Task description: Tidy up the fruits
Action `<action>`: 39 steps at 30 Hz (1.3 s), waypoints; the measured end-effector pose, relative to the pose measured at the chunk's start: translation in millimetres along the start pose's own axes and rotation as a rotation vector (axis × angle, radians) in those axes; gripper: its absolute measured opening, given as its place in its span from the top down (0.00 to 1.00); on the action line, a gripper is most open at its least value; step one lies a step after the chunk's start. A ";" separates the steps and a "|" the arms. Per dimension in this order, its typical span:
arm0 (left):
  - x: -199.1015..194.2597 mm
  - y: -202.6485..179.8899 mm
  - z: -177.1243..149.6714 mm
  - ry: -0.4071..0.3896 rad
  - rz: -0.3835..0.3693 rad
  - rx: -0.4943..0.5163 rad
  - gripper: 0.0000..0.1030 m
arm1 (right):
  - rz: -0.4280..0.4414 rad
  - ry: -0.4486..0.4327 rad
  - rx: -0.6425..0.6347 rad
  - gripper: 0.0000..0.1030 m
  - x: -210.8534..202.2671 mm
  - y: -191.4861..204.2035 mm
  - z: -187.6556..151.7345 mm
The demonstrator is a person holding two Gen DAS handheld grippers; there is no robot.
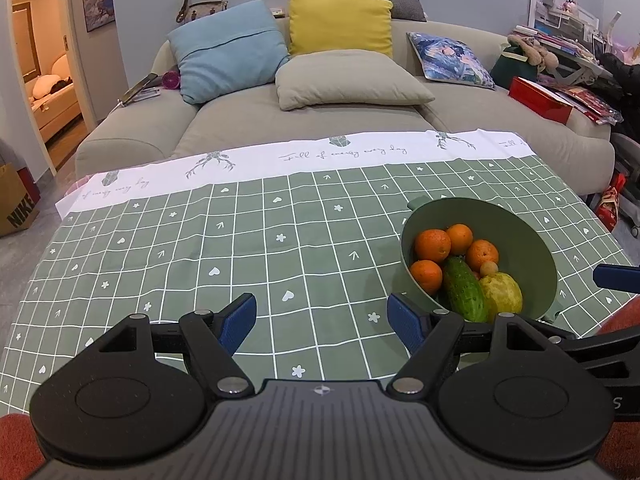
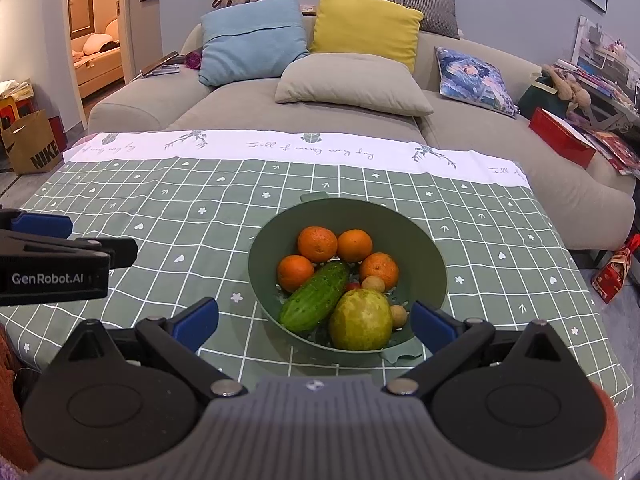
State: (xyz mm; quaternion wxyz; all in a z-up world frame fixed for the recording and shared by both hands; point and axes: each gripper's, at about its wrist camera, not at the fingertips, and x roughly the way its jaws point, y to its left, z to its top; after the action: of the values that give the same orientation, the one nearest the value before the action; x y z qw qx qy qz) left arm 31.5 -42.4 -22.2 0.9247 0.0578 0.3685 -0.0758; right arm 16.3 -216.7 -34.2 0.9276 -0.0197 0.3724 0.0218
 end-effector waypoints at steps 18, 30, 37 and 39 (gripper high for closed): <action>0.2 0.7 0.1 -0.001 0.000 0.001 0.15 | 0.002 0.005 -0.003 0.05 0.6 -0.2 0.5; 1.6 1.6 -0.5 0.004 0.001 -0.005 0.15 | 0.002 0.005 -0.004 0.05 0.6 0.5 0.4; 0.6 1.5 -0.7 0.004 -0.001 -0.008 0.15 | 0.002 0.005 -0.005 0.05 0.8 0.6 0.5; 0.1 1.1 -0.8 0.002 0.000 -0.007 0.15 | 0.002 0.005 -0.005 0.05 0.7 0.6 0.6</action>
State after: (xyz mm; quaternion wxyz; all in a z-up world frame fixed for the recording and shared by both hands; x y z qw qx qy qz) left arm 31.2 -41.2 -22.9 0.9245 0.0547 0.3699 -0.0746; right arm 17.1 -216.0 -34.3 0.9265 -0.0219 0.3748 0.0237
